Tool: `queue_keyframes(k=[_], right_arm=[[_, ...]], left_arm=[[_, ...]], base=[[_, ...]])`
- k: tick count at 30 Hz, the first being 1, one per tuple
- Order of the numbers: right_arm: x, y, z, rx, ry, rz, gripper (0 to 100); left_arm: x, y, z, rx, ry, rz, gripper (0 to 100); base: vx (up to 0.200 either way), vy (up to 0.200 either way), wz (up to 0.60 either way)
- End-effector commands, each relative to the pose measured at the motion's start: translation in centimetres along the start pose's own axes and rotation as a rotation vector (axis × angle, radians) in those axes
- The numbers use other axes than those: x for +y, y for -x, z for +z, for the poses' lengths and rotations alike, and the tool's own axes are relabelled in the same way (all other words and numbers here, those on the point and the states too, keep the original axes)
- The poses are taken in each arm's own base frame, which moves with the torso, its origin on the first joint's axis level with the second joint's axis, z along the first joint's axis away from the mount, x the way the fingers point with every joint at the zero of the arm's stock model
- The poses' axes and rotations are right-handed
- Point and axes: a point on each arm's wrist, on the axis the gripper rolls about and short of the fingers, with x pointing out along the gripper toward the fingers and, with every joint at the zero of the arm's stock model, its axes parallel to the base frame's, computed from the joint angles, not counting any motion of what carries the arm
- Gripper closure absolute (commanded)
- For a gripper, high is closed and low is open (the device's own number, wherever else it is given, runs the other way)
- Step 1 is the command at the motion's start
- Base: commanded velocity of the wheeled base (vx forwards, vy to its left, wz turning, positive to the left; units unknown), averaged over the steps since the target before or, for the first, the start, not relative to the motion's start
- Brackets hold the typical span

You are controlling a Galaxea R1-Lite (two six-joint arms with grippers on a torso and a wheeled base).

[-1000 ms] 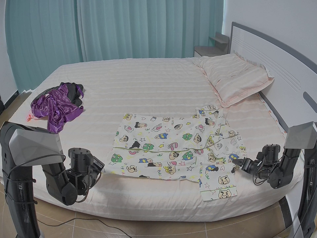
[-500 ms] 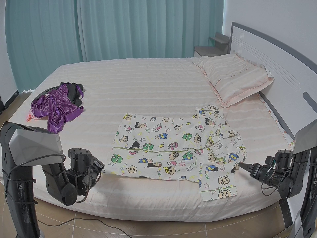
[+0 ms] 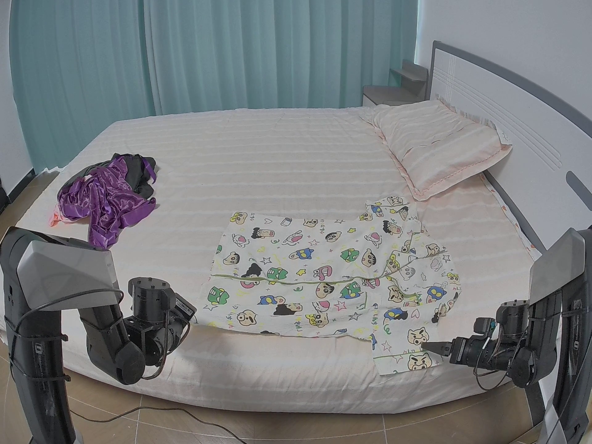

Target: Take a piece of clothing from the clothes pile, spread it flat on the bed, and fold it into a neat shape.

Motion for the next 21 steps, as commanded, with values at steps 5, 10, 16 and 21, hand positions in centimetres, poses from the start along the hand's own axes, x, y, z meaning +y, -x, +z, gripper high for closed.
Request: queue_keyframes(k=[5, 10, 16, 21], right_arm=[[0.35, -0.95, -0.80, 0.045, 0.014, 0.044, 0], [0.30, -1.14, -1.00, 0.058, 0.027, 0.060, 0], [0.62, -1.40, -1.22, 0.073, 0.064, 0.083, 0], [0.56, -1.40, -1.23, 0.073, 0.067, 0.080, 100]], left_arm=[[-0.03, -0.02, -0.02, 0.000, 0.000, -0.001, 100], [-0.04, -0.02, -0.02, 0.001, 0.000, -0.002, 100], [0.00, 0.00, -0.04, 0.003, 0.000, -0.001, 100], [0.00, 0.00, -0.04, 0.003, 0.000, -0.001, 100]], base=[[0.000, 0.000, 0.00], [0.000, 0.000, 0.00], [0.000, 0.000, 0.00], [0.000, 0.000, 0.00]])
